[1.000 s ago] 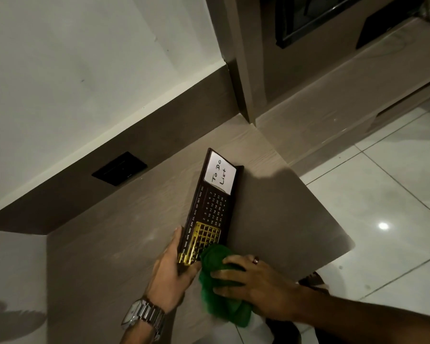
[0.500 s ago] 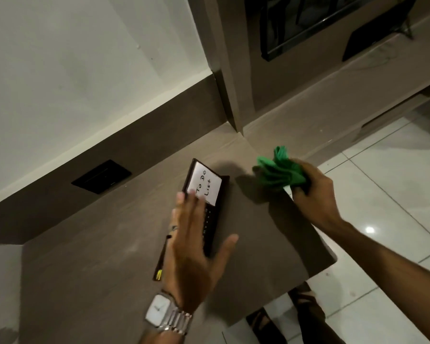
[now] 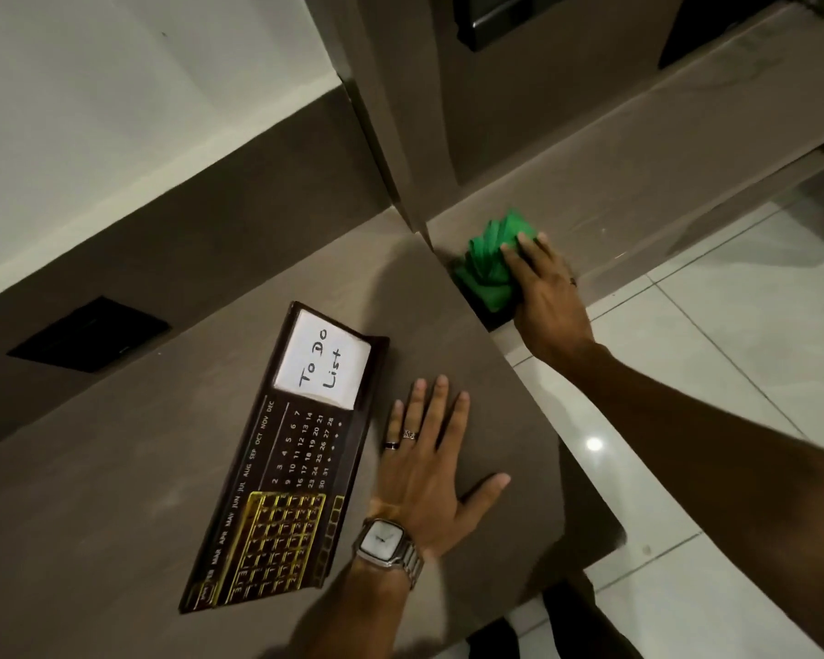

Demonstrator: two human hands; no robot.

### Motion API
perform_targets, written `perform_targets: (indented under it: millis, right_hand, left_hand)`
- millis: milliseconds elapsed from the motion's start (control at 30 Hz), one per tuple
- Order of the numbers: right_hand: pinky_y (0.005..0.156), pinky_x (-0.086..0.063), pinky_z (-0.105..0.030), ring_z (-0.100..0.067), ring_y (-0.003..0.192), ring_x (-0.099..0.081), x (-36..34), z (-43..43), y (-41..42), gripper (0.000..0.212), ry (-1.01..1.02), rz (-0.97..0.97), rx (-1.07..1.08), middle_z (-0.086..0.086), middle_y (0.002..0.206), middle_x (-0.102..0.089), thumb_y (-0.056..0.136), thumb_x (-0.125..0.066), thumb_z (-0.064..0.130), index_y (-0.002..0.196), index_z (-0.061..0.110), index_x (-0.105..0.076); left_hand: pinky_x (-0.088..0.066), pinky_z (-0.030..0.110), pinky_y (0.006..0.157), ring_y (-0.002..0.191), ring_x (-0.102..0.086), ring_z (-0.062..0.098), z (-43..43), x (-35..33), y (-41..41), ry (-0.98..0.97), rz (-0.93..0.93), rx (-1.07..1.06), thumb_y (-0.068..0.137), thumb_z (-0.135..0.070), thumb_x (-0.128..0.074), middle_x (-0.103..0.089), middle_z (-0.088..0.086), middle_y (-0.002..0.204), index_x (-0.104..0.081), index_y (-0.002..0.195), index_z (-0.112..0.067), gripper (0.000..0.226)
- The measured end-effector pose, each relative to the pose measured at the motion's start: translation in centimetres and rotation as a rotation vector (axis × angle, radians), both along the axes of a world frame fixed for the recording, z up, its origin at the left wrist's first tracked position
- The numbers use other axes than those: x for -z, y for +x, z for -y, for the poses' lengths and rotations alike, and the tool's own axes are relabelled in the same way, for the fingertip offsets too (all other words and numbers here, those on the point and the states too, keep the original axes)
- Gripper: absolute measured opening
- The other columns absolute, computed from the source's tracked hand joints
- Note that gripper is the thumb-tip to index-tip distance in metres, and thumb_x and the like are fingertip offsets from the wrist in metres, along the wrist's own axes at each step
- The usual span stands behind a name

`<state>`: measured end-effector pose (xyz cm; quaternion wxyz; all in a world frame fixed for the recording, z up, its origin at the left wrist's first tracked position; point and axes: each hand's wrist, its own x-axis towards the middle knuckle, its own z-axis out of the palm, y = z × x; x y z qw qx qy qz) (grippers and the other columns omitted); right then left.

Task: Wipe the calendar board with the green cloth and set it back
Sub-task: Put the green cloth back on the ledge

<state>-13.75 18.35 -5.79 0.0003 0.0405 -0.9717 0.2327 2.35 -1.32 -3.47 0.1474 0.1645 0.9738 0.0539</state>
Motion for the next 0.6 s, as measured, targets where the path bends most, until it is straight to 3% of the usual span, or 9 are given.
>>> perform_targets:
  millis: [100, 267, 400, 500, 600]
  right_hand:
    - [0.116, -0.021, -0.052, -0.031, 0.149, 0.003, 1.7, 0.2, -0.7, 0.089, 0.136, 0.086, -0.118, -0.008, 0.164, 0.000, 0.086, -0.063, 0.003, 0.156, 0.017, -0.011]
    - [0.117, -0.004, -0.046, -0.031, 0.149, 0.005, 3.0, 0.0, -0.6, 0.093, 0.195, 0.011, -0.193, -0.010, 0.163, 0.002, 0.082, -0.060, -0.001, 0.157, 0.015, -0.008]
    - [0.120, -0.002, -0.048, -0.029, 0.149, 0.007, 2.1, -0.6, -0.9, 0.093, 0.206, 0.043, -0.224, -0.009, 0.164, 0.002, 0.083, -0.060, 0.001, 0.157, 0.017, -0.007]
    - [0.119, -0.007, -0.051, -0.030, 0.149, -0.002, 0.0, -0.2, -0.4, 0.084, 0.089, 0.021, -0.173, -0.010, 0.162, -0.012, 0.083, -0.065, 0.004, 0.155, 0.015, -0.021]
    - [0.114, -0.026, -0.055, -0.032, 0.144, -0.021, -2.3, 1.5, 1.1, 0.069, -0.111, -0.087, -0.084, -0.013, 0.154, -0.032, 0.083, -0.065, 0.002, 0.146, 0.013, -0.040]
  left_hand:
    - [0.007, 0.049, 0.121, 0.153, 0.014, 0.026, 0.0, 0.1, -0.3, -0.036, -0.005, 0.010, 0.086, -0.081, -0.015, 0.009, 0.006, 0.167, 0.000, 0.156, -0.024, 0.092]
    - [0.016, 0.046, 0.119, 0.150, 0.025, 0.023, -0.1, 0.2, -0.4, -0.038, 0.001, 0.011, 0.084, -0.082, -0.014, 0.023, -0.001, 0.163, 0.013, 0.153, -0.029, 0.091]
    - [0.010, 0.048, 0.121, 0.152, 0.014, 0.026, -0.1, 0.1, -0.3, -0.015, -0.018, 0.010, 0.086, -0.081, -0.015, 0.010, 0.005, 0.166, 0.004, 0.156, -0.025, 0.091]
    - [0.003, 0.050, 0.123, 0.153, 0.009, 0.027, 0.0, 0.1, -0.2, 0.008, -0.014, 0.011, 0.086, -0.081, -0.019, 0.004, 0.007, 0.167, 0.000, 0.156, -0.023, 0.093]
    - [-0.004, 0.052, 0.124, 0.153, 0.007, 0.026, 0.2, -0.7, -0.3, 0.038, -0.004, 0.017, 0.087, -0.079, -0.023, 0.001, 0.007, 0.167, -0.003, 0.156, -0.022, 0.092]
